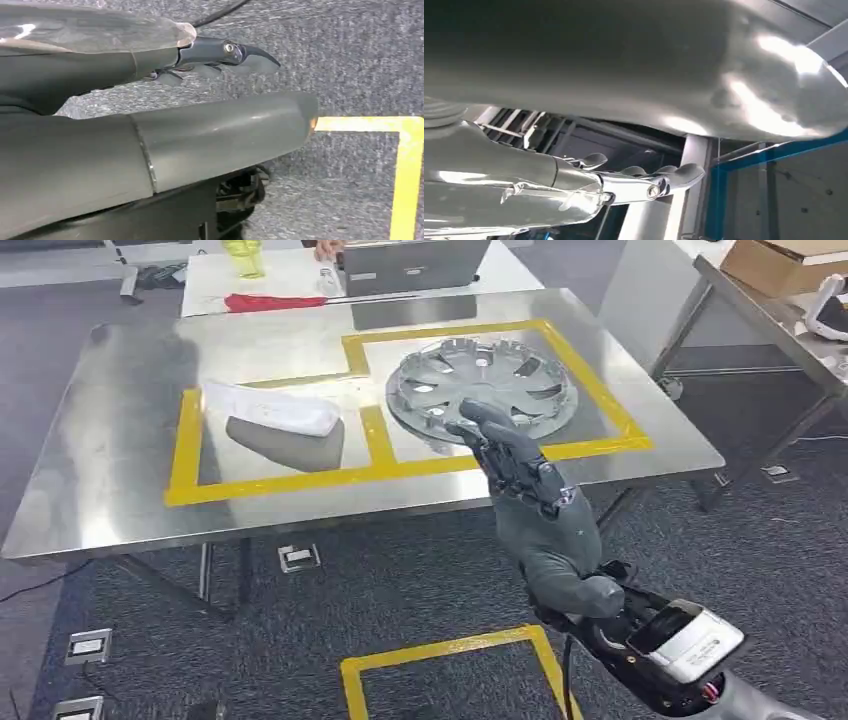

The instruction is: Take the parts from the cabinet and place them on the table.

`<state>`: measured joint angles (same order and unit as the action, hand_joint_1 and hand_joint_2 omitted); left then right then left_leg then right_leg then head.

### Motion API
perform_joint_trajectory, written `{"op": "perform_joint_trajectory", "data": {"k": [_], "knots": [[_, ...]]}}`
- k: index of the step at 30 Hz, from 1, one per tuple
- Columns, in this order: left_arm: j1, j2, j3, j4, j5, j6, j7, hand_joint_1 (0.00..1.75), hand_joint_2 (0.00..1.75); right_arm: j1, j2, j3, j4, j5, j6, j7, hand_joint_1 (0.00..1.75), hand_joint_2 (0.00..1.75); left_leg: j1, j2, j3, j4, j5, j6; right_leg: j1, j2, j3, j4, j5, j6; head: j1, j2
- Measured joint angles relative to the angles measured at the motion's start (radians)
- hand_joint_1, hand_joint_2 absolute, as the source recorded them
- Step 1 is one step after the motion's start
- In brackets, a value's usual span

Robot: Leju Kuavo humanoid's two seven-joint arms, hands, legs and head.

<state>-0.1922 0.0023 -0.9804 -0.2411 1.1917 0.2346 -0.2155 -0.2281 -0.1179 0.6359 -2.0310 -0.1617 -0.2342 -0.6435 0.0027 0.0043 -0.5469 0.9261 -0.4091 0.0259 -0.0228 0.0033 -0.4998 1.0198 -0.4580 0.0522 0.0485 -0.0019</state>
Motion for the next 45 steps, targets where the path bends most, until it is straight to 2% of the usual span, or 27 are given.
{"op": "perform_joint_trajectory", "data": {"k": [1,4,5,7,9,10,11,13,15,16,20,21,22,24,25,26,28,30,31,32,35,36,39,40,41,43,45], "knots": [[0.0,0.0,0.0,0.0,0.001,0.002,-0.002,0.0,0.0,-0.002,0.0,0.0,0.0,0.0,0.001,0.0,0.0,0.0,-0.005,0.0,-0.012,0.004,0.002,-0.004,0.007,0.001,0.045,-0.075,-0.02,-0.003,0.007,0.0],[0.003,0.001,0.0,0.0,0.003,0.003,-0.003,0.0,0.0,0.002,0.0,0.0,0.0,0.0,0.001,0.0,0.0,0.0,-0.001,0.001,-0.023,0.004,0.027,-0.024,0.013,0.003,0.033,-0.09,-0.017,-0.018,-0.002,0.0],[0.005,0.002,0.0,0.0,0.003,0.003,-0.003,0.0,0.0,0.003,0.0,0.0,0.0,0.0,0.001,0.0,0.0,0.0,-0.004,0.001,-0.031,0.005,0.029,-0.033,0.004,0.001,0.029,-0.1,-0.005,-0.031,-0.006,0.0],[0.006,0.002,0.0,0.0,0.005,0.003,-0.005,0.0,0.0,0.002,0.0,0.0,0.0,-0.001,0.002,0.0,0.0,0.0,0.001,0.0,-0.058,0.069,-0.05,-0.039,0.004,-0.004,0.012,-0.102,0.008,-0.047,-0.018,0.0],[0.008,0.003,0.0,0.0,0.008,0.003,-0.008,0.0,0.0,0.006,0.0,0.0,0.001,-0.002,0.008,0.001,0.0,0.0,0.003,0.0,-0.12,0.247,-0.161,-0.043,0.008,-0.009,-0.008,-0.101,0.023,-0.056,-0.032,0.0],[0.009,0.003,0.0,0.0,0.01,0.003,-0.009,0.0,0.0,0.007,0.0,0.0,0.002,-0.004,0.011,0.001,0.0,0.0,0.003,0.0,-0.14,0.314,-0.187,-0.045,0.008,-0.009,-0.019,-0.1,0.031,-0.056,-0.032,0.0],[0.01,0.003,0.0,0.0,0.01,0.003,-0.009,0.0,0.0,0.009,0.0,0.0,0.003,-0.004,0.012,0.002,0.0,0.0,0.003,0.0,-0.142,0.344,-0.186,-0.045,0.009,-0.009,-0.03,-0.098,0.037,-0.056,-0.033,0.0],[0.011,0.005,0.0,0.0,0.01,0.002,-0.01,0.0,0.0,0.014,0.0,0.0,0.003,-0.004,0.013,0.003,0.0,0.0,0.003,0.0,-0.079,0.266,-0.121,-0.04,0.009,-0.008,-0.048,-0.093,0.048,-0.054,-0.035,0.0],[0.009,0.008,0.0,0.0,0.01,0.002,-0.012,0.0,0.0,0.014,0.0,0.0,0.003,-0.004,0.013,0.003,0.0,0.0,0.002,-0.002,0.041,0.074,-0.055,-0.027,0.009,-0.006,-0.058,-0.09,0.058,-0.048,-0.037,0.0],[0.007,0.011,0.0,0.0,0.01,0.002,-0.012,0.0,0.0,0.014,0.0,0.0,0.003,-0.004,0.013,0.003,0.0,0.0,-0.003,-0.003,0.078,0.009,-0.065,-0.018,0.011,-0.006,-0.065,-0.089,0.062,-0.044,-0.037,0.0],[0.008,0.013,0.0,0.0,0.01,0.003,-0.015,0.0,0.0,0.015,0.0,-0.001,0.003,-0.004,0.013,0.003,0.0,0.0,-0.009,-0.004,0.07,-0.019,-0.046,-0.004,0.01,-0.007,-0.072,-0.099,0.094,-0.018,-0.035,0.0],[0.007,0.013,0.0,0.0,0.01,0.002,-0.015,0.0,0.0,0.015,0.0,-0.002,0.003,-0.004,0.013,0.002,0.0,0.0,0.001,0.002,0.066,-0.028,-0.034,0.002,0.009,-0.005,-0.081,-0.092,0.074,-0.015,-0.037,0.0],[0.005,0.013,0.0,0.0,0.01,0.002,-0.016,0.0,0.0,0.015,0.0,-0.002,0.003,-0.004,0.013,0.003,0.0,0.0,-0.001,0.002,0.057,-0.027,-0.026,0.008,0.008,-0.004,-0.095,-0.057,0.028,-0.011,-0.03,0.0],[0.005,0.012,0.0,0.0,0.01,0.002,-0.016,0.0,0.0,0.018,-0.002,-0.002,0.003,-0.004,0.013,0.003,0.0,0.0,-0.002,0.004,0.039,-0.023,-0.015,0.015,0.006,-0.004,-0.145,0.108,-0.09,-0.005,-0.018,0.0],[0.005,0.012,0.0,0.0,0.01,0.002,-0.016,0.0,0.0,0.019,-0.002,-0.003,0.003,-0.004,0.014,0.003,0.0,0.0,-0.003,0.005,0.028,-0.021,-0.008,0.016,0.006,-0.004,-0.167,0.193,-0.129,-0.001,-0.015,0.0],[0.005,0.012,0.0,0.0,0.01,0.002,-0.016,0.0,0.0,0.021,-0.003,-0.003,0.003,-0.004,0.016,0.003,0.0,0.0,-0.004,0.005,0.015,-0.016,-0.001,0.015,0.005,-0.004,-0.172,0.247,-0.137,0.002,-0.012,0.0],[0.005,0.012,0.0,0.0,0.011,0.002,-0.016,0.0,0.0,0.025,-0.003,-0.004,0.003,-0.004,0.021,0.003,0.0,0.0,-0.004,0.005,-0.007,-0.007,0.01,0.011,0.003,-0.004,-0.12,0.206,-0.083,0.002,-0.007,0.0],[0.005,0.013,0.0,0.0,0.013,0.002,-0.016,0.0,0.0,0.024,-0.003,-0.005,0.003,-0.004,0.024,0.003,0.0,0.0,-0.003,0.003,-0.027,0.007,0.018,0.004,0.003,-0.004,-0.006,0.039,-0.017,-0.002,0.0,0.0],[0.004,0.013,0.0,0.0,0.013,0.002,-0.016,0.0,0.0,0.024,-0.003,-0.008,0.003,-0.004,0.024,0.003,0.0,0.0,-0.004,0.003,-0.034,0.013,0.022,-0.002,0.003,-0.003,0.046,-0.05,-0.04,-0.005,0.004,0.0],[0.003,0.013,0.0,0.0,0.013,0.002,-0.016,0.0,0.0,0.024,-0.003,-0.009,0.002,-0.004,0.026,0.004,0.0,0.0,-0.009,0.003,-0.041,0.019,0.028,-0.007,0.009,0.0,0.068,-0.095,-0.044,-0.009,0.008,0.0],[0.004,0.012,0.0,0.0,0.01,0.002,-0.015,0.0,0.0,0.026,-0.003,-0.012,0.002,-0.004,0.031,0.005,0.0,0.0,-0.005,0.002,-0.048,0.016,0.053,-0.023,0.016,0.001,0.047,-0.081,-0.025,-0.025,-0.002,0.0],[0.005,0.013,0.0,0.0,0.01,0.002,-0.015,0.0,0.0,0.027,-0.003,-0.012,0.002,-0.004,0.032,0.005,0.0,0.0,-0.003,-0.002,-0.058,0.021,0.048,-0.029,0.004,-0.006,0.025,-0.091,-0.01,-0.035,-0.006,0.0],[0.006,0.011,0.0,0.0,0.009,0.002,-0.014,0.0,0.0,0.029,-0.003,-0.015,0.002,-0.004,0.039,0.006,0.0,0.0,0.002,-0.003,-0.113,0.185,-0.136,-0.039,0.009,-0.01,-0.01,-0.089,0.024,-0.054,-0.029,0.0],[0.006,0.01,0.0,0.0,0.009,0.002,-0.014,0.0,0.0,0.03,-0.003,-0.017,0.002,-0.004,0.043,0.006,0.0,0.0,0.003,-0.002,-0.128,0.264,-0.186,-0.041,0.011,-0.01,-0.027,-0.088,0.037,-0.054,-0.034,0.0],[0.005,0.01,0.0,0.0,0.01,0.002,-0.014,0.0,0.0,0.031,-0.003,-0.018,0.003,-0.004,0.045,0.006,0.0,0.0,0.003,-0.002,-0.133,0.326,-0.201,-0.042,0.013,-0.01,-0.046,-0.088,0.051,-0.054,-0.035,0.0],[0.005,0.01,0.0,0.0,0.01,0.002,-0.014,0.0,0.0,0.031,-0.003,-0.02,0.003,-0.004,0.051,0.006,0.0,0.0,0.002,-0.003,-0.095,0.33,-0.134,-0.038,0.014,-0.009,-0.081,-0.085,0.077,-0.052,-0.036,0.0],[0.004,0.01,0.0,0.0,0.01,0.002,-0.014,0.0,0.0,0.031,-0.003,-0.025,0.003,-0.004,0.052,0.007,0.0,0.0,0.001,-0.003,0.001,0.211,-0.064,-0.029,0.014,-0.008,-0.112,-0.082,0.099,-0.047,-0.037,0.0]]}}
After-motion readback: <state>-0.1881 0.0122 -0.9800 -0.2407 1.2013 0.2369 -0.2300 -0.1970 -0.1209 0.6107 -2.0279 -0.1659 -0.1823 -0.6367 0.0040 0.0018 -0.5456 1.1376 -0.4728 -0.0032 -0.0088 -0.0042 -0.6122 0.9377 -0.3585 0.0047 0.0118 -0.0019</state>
